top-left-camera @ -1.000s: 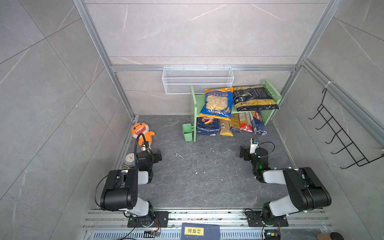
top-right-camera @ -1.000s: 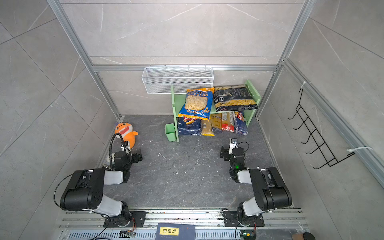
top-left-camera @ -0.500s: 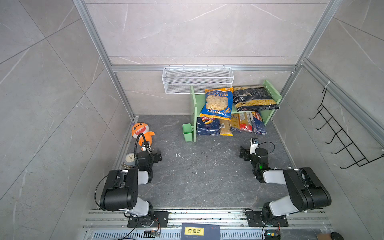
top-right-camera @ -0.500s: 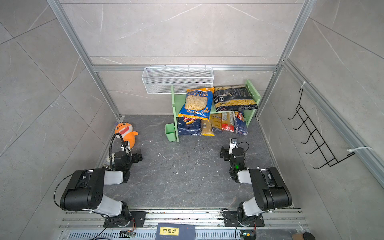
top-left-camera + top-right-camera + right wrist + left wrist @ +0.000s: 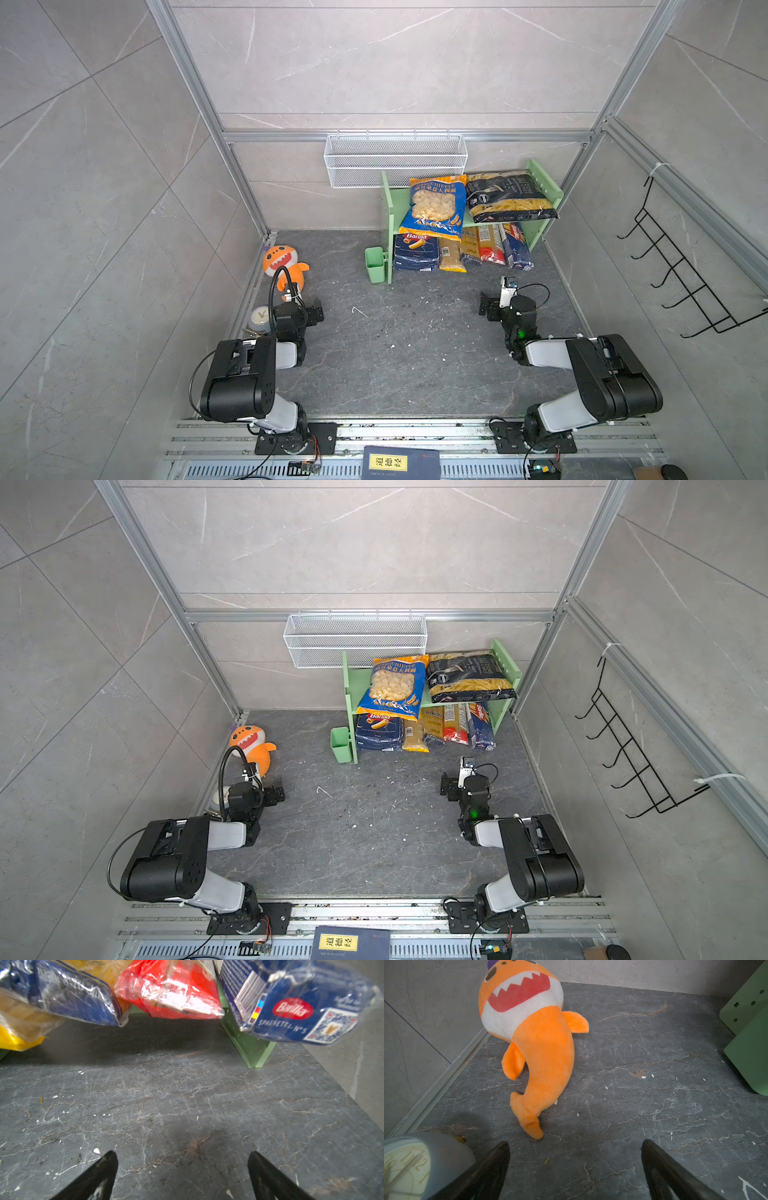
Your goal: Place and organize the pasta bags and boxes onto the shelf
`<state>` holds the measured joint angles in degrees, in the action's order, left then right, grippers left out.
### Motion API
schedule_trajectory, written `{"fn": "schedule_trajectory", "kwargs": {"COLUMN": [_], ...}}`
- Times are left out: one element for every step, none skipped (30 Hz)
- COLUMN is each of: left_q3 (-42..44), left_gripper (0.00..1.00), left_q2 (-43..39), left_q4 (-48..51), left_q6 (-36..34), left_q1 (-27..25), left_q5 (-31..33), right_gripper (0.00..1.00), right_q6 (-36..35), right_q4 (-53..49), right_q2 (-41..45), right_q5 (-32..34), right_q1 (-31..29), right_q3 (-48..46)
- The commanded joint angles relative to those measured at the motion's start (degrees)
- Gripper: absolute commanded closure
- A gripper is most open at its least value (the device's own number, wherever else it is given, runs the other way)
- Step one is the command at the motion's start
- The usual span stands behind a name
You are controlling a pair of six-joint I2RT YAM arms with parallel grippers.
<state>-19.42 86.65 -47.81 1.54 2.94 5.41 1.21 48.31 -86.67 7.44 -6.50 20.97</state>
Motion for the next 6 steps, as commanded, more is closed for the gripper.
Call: {"fn": "schedule_trajectory", "kwargs": {"left_q3": [-1.1,-1.1,-1.2,-1.1,-1.2,-1.2], "left_gripper": [0.00,0.00,0.00,0.00,0.00,0.00], "left_q2": [-0.4,-0.4,-0.3,-0.4,-0.4,-0.3], "left_q4": [-1.3,-1.3,-1.3,-1.2,-1.2,-1.3], "left_q6": [-0.3,-0.4,-0.3,-0.3,-0.4,-0.3], "left_q1": [0.1,0.1,0.1,0.2,0.1,0.1], "left_q5": [-0.5,-0.5,-0.5,-0.5,-0.5,-0.5], "right_gripper": [0.01,0.01,0.01,0.01,0.01,0.01], "right_q6": [-1.1,-1.0,-1.1,-1.1,-1.0,-1.1], "right_q4": [1.5,1.5,1.5,1.5,1.5,1.6], "right_q2": [-0.3,-0.3,-0.3,-0.3,-0.3,-0.3], "right_q5": [-0.3,-0.3,-0.3,-0.4,-0.4,-0.3], "right_q1": [0.1,0.1,0.1,0.1,0.1,0.0], "right_q3": [-0.2,-0.2,-0.2,-0.2,-0.2,-0.2]}}
